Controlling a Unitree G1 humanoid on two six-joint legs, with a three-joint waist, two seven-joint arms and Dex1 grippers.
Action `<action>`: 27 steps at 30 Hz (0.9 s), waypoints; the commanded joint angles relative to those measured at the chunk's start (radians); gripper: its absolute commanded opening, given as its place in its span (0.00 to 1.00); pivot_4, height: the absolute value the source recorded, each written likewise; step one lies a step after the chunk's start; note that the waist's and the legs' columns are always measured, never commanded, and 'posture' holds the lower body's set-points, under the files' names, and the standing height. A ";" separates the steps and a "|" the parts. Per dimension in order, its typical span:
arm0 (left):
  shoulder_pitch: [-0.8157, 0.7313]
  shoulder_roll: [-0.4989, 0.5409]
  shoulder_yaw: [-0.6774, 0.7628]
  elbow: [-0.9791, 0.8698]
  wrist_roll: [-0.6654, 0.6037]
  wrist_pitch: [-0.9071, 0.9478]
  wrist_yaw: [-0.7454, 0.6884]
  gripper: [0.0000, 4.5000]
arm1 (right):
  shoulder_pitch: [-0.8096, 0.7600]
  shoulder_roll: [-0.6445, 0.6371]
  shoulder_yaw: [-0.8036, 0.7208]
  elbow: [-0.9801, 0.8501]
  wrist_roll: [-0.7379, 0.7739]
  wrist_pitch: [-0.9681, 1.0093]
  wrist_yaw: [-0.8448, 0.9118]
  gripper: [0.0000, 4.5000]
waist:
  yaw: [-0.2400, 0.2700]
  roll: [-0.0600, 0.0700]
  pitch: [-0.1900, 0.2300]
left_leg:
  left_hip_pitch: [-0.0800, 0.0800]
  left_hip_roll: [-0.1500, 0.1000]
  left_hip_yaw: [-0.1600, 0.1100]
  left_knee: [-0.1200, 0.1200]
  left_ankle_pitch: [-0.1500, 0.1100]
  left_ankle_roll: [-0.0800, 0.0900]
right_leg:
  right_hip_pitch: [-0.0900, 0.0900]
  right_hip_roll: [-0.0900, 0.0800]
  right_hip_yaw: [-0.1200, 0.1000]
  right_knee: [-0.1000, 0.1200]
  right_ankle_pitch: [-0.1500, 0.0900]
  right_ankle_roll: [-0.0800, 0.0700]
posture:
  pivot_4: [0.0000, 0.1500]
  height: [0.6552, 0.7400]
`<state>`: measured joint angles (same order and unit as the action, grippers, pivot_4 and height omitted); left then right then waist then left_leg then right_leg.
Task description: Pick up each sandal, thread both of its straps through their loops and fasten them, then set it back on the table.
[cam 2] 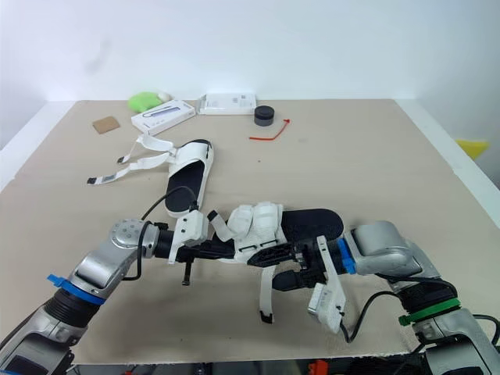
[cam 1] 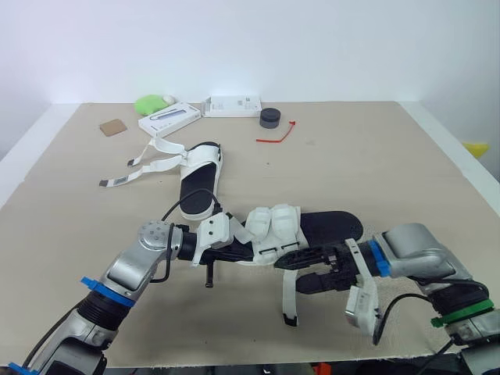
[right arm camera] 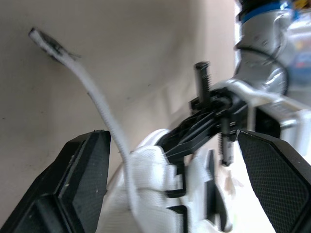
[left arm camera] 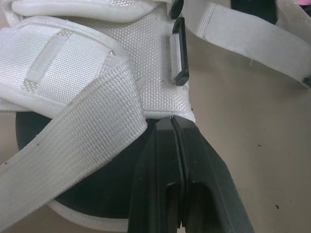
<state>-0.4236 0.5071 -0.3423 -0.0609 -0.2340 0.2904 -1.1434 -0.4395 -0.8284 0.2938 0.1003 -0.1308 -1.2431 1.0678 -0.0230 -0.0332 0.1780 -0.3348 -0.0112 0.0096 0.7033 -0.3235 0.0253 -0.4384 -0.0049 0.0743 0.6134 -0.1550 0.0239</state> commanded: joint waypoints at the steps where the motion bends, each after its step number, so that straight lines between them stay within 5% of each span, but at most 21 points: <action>1: 0.024 0.015 -0.015 -0.004 0.017 0.014 -0.003 0.00 | -0.016 -0.040 0.033 -0.031 -0.020 0.034 -0.018 0.99 | 0.000 0.000 0.000 | 0.000 0.000 0.000 0.000 0.000 0.000 | 0.000 0.000 0.000 0.000 0.000 0.000 | 1.00 1.00; 11: 0.026 0.011 -0.014 -0.004 0.017 0.016 0.001 0.00 | -0.033 -0.097 0.119 -0.080 0.005 0.057 -0.056 0.99 | -0.001 0.000 0.000 | 0.000 0.001 0.001 0.000 -0.001 0.001 | 0.000 0.001 0.001 0.000 0.000 0.000 | 1.00 1.00; 15: 0.023 0.011 -0.013 0.001 0.016 0.016 0.000 0.00 | -0.041 -0.115 0.146 -0.081 0.012 0.077 -0.055 0.70 | -0.001 0.000 0.000 | 0.000 0.000 0.002 0.000 -0.001 0.001 | 0.000 0.001 0.001 0.000 0.000 0.000 | 1.00 1.00; 21: 0.024 0.010 -0.013 0.004 0.017 0.016 0.002 0.00 | -0.033 -0.120 0.161 -0.071 0.054 0.104 -0.061 0.03 | -0.001 0.000 0.000 | 0.001 0.001 0.002 0.000 -0.001 0.001 | 0.000 0.001 0.001 0.000 0.000 0.000 | 1.00 1.00; 27: 0.023 0.010 -0.014 0.012 0.019 0.012 0.001 0.00 | 0.041 -0.153 0.207 -0.127 0.385 0.299 0.019 0.01 | -0.001 0.000 0.000 | 0.000 0.000 0.002 0.000 -0.001 0.002 | 0.000 0.000 0.002 0.000 0.000 0.000 | 1.00 1.00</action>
<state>-0.4161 0.5074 -0.3395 -0.0668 -0.2344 0.2904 -1.1397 -0.4075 -0.9663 0.4987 0.0229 0.1390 -0.9939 1.0614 -0.0235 -0.0335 0.1779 -0.3344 -0.0106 0.0117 0.7033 -0.3251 0.0282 -0.4385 -0.0045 0.0760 0.6132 -0.1552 0.0240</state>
